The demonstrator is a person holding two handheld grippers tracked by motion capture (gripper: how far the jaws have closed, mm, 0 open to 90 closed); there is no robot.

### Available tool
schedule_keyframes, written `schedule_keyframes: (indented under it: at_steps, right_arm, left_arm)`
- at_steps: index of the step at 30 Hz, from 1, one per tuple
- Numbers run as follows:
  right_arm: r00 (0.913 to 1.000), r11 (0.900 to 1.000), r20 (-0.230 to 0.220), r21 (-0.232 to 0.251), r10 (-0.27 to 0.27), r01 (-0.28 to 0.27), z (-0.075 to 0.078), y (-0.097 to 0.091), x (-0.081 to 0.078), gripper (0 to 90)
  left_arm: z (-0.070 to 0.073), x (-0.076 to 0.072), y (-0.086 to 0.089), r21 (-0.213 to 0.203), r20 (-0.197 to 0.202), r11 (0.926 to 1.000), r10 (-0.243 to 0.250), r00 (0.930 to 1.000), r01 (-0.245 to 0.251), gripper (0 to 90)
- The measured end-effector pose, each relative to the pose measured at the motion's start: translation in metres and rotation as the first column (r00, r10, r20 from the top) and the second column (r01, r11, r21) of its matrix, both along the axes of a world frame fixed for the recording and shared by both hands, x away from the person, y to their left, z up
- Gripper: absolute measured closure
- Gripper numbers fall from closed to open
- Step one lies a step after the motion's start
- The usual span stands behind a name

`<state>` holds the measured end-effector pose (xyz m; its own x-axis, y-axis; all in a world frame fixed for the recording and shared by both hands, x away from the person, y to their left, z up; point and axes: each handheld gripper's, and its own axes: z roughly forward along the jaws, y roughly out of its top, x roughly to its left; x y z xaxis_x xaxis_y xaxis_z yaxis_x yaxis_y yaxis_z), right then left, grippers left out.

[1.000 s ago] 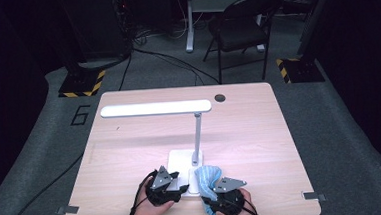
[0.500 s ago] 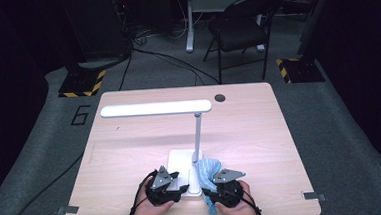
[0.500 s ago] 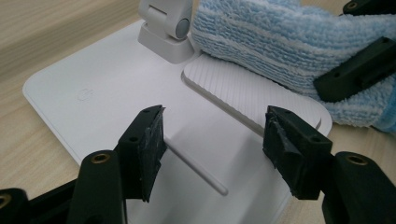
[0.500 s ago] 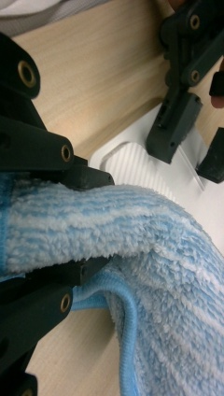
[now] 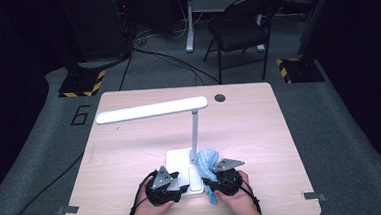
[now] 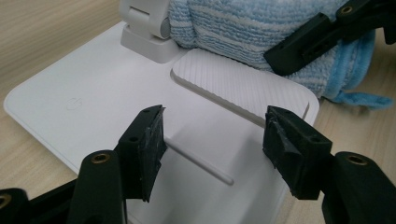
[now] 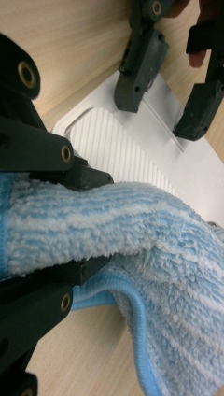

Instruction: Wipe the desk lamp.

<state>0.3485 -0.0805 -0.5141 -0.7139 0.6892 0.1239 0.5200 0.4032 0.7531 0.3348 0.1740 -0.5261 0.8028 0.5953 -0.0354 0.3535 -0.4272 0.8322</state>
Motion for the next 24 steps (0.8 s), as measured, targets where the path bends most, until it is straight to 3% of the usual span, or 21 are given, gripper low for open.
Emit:
schedule_keyframes:
  at_steps: [4,10,15,24]
  right_arm:
    - [0.9999,0.9999,0.001,0.007,-0.010,0.010,0.000,0.001,0.004,66.0]
    - [0.9998,0.9998,0.005,0.008,-0.020,0.020,-0.001,0.001,-0.004,66.5]
    - [0.9999,1.0000,0.010,0.007,-0.004,0.004,-0.001,0.001,-0.014,67.0]
    - [0.9984,0.9982,-0.022,0.029,0.053,-0.052,0.000,0.000,-0.038,66.9]
  left_arm:
    - [0.000,0.000,0.000,-0.001,-0.004,1.0000,0.002,1.0000,-0.002,38.6]
    - [0.000,0.000,0.000,0.004,0.003,1.0000,-0.005,1.0000,0.005,38.6]
    - [0.000,0.001,0.001,0.009,0.009,1.0000,-0.003,1.0000,0.003,38.7]
    - [0.000,0.002,0.001,-0.003,0.006,0.9997,0.023,0.9997,-0.023,38.6]
